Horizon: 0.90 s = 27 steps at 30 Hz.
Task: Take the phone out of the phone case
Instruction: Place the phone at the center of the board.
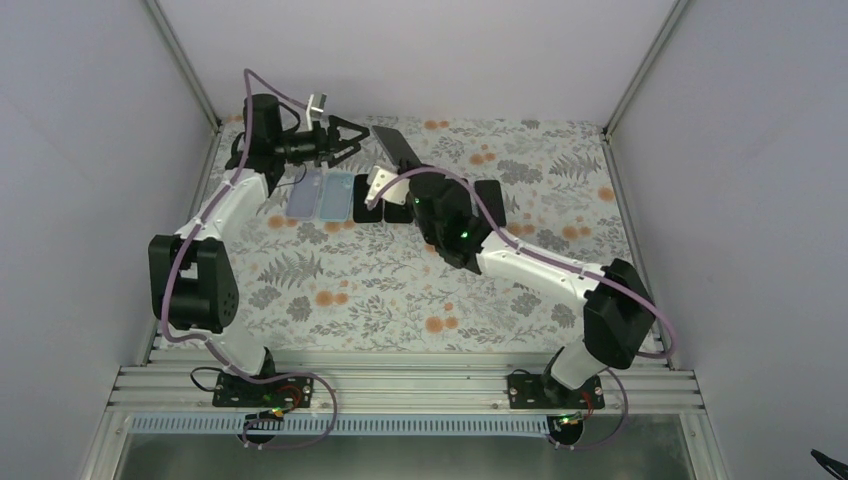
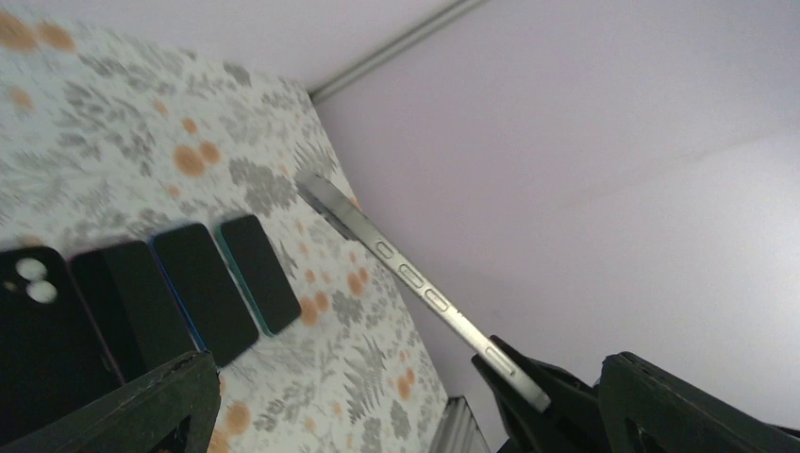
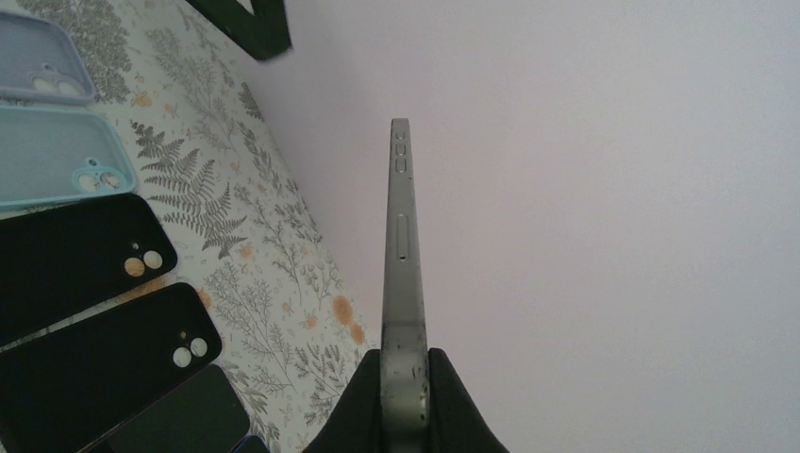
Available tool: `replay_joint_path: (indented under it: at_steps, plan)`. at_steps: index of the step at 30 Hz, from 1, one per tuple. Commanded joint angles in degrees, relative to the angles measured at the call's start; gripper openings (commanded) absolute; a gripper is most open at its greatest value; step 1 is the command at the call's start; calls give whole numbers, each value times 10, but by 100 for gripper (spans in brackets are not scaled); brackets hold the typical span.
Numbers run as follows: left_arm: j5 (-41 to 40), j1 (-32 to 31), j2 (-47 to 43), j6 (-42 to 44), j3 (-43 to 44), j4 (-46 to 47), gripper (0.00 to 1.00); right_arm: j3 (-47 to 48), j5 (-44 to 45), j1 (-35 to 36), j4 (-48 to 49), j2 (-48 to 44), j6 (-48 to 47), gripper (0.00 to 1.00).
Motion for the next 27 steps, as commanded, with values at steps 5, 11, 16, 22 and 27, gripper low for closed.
replay_joint_path:
  at_steps: [5, 11, 16, 22, 27]
  plan:
    - [11, -23, -8, -52, -35, 57, 95, -65, 65, 44, 173, 3, -96, 4]
    - [8, -37, -5, -80, -65, 86, 89, -92, 76, 66, 220, 6, -126, 4]
    - [8, -45, -3, -93, -77, 102, 81, -107, 84, 79, 260, 12, -152, 4]
    - [12, -50, 1, -109, -85, 118, 71, -127, 93, 92, 304, 17, -182, 4]
    - [14, -53, 1, -118, -88, 130, 58, -140, 97, 99, 337, 21, -208, 4]
